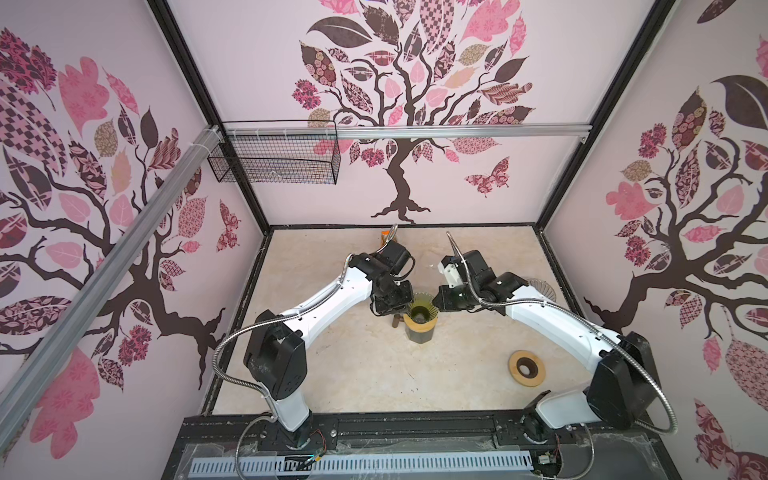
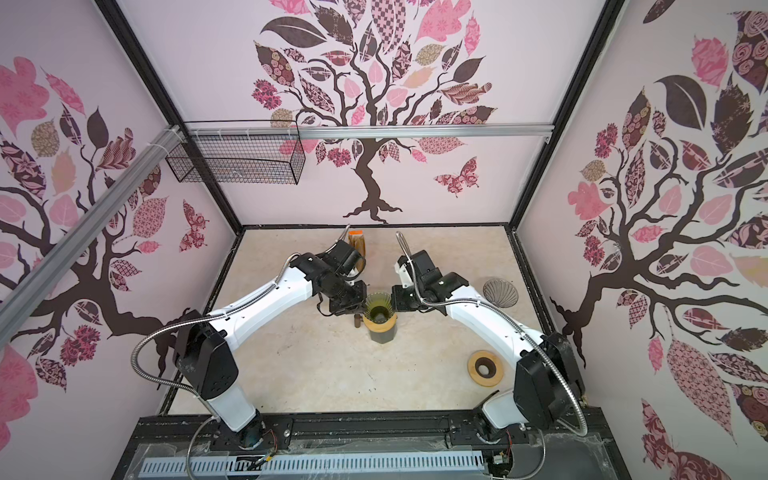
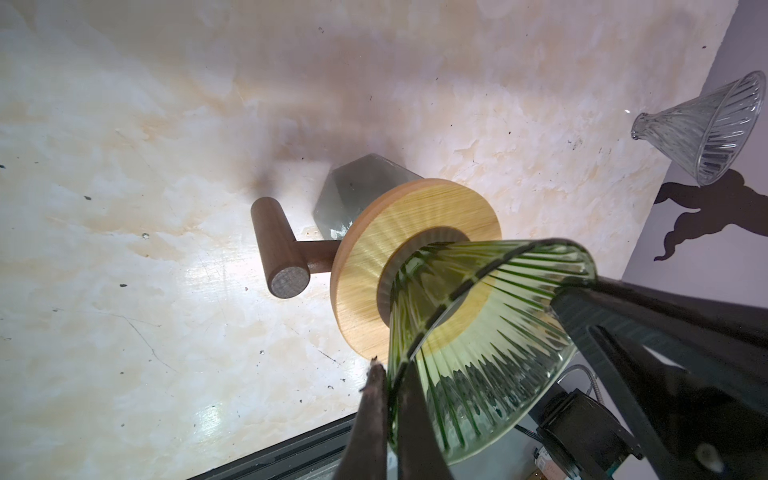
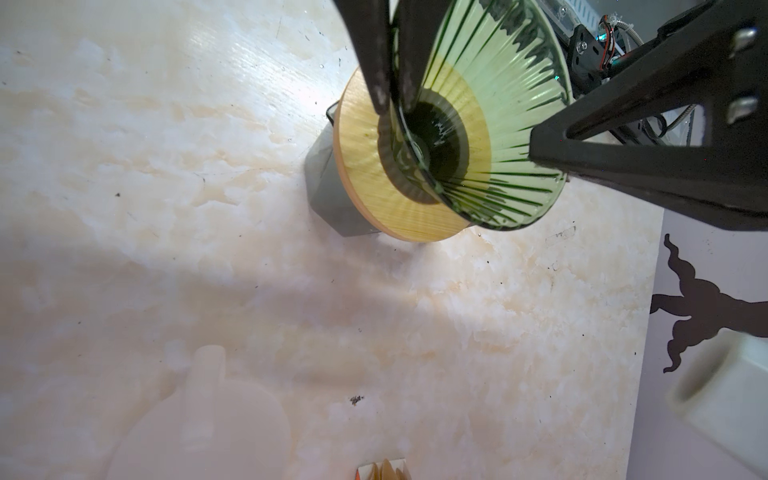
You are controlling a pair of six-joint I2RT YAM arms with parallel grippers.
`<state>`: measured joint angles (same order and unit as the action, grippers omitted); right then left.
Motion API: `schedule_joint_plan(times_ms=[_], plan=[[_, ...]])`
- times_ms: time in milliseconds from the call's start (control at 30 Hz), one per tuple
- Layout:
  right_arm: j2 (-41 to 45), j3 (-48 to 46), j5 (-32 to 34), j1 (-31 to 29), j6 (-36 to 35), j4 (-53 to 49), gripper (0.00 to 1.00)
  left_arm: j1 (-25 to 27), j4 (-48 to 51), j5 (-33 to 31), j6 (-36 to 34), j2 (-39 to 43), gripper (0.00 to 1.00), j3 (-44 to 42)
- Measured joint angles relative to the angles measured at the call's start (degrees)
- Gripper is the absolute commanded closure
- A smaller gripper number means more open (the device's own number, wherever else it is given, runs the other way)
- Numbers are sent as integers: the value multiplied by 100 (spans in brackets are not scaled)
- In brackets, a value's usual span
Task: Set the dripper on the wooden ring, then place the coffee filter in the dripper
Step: 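Hold the dripper rim with both grippers and settle it into the stand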
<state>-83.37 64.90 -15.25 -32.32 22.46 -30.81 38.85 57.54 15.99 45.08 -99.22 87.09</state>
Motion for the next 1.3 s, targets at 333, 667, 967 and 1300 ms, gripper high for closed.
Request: schedule_joint_plan(times_ms=[333,667,967,1300], plan=[[-111,101,-203,22,0,15,98,-48,144,-90,7,7,100,61],[-623,520,-415,-264,72,166,98,-446,431,-76,-111,267,100,-133],[-1097,999,-498,-640,188,195,99,-737,728,-210,-177,649,100,-450],[-962,1021,-212,-699,166,-157,98,-533,697,-271,-168,638,100,-437]])
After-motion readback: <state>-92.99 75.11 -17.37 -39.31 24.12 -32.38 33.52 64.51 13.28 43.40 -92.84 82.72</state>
